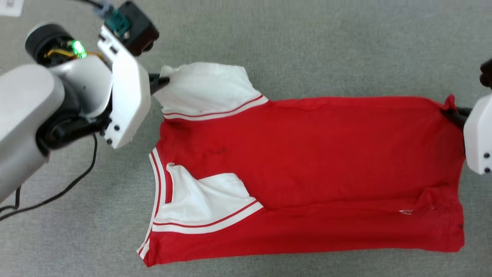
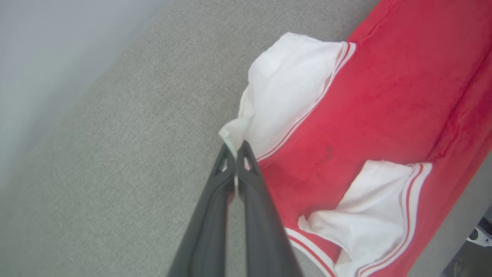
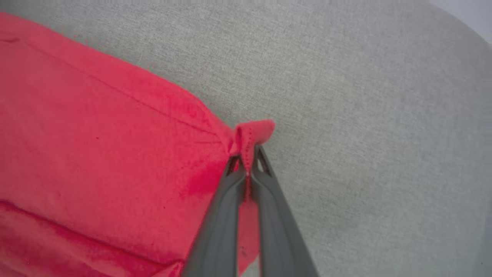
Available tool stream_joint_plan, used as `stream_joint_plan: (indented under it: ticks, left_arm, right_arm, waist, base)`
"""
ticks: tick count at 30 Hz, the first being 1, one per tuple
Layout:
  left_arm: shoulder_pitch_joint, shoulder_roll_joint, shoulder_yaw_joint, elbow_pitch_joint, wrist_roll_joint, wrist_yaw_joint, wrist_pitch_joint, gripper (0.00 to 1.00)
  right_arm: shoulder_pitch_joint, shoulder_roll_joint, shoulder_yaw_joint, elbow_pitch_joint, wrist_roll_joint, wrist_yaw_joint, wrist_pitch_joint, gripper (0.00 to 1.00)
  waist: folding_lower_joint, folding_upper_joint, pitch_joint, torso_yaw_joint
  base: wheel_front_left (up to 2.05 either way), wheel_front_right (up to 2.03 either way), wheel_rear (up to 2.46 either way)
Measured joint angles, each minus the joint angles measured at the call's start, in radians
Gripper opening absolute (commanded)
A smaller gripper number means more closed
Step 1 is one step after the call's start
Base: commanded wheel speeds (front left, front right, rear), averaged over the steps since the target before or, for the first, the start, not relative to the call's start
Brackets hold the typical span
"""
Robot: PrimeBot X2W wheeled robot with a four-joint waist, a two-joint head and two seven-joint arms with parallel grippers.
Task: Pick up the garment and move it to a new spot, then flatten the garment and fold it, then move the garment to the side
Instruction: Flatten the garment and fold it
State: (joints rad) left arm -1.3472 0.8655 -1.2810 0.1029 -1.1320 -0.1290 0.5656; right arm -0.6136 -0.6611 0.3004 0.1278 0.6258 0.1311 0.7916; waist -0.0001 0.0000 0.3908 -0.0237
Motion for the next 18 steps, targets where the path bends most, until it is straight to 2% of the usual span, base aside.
stream_joint_plan:
  ticks: [7,18]
  left_arm:
    - [0.129,0.062,0.000,-0.075,0.004,0.002,-0.029,0.00]
    - [0.407,0.157,0.000,-0.244,0.004,0.078,-0.051,0.00]
  right_arm:
    - [0.141,-0.049,-0.013,-0.039,0.025,0.000,-0.056,0.00]
    - [0.340,-0.061,-0.010,-0.076,0.035,0.000,-0.124,0.00]
  waist:
    - [0.0000,0.0000,-0.097,0.001]
    - [0.0000,0.0000,-0.181,0.010]
  base:
    - [0.00,0.00,0.00]
    - [0.00,0.00,0.00]
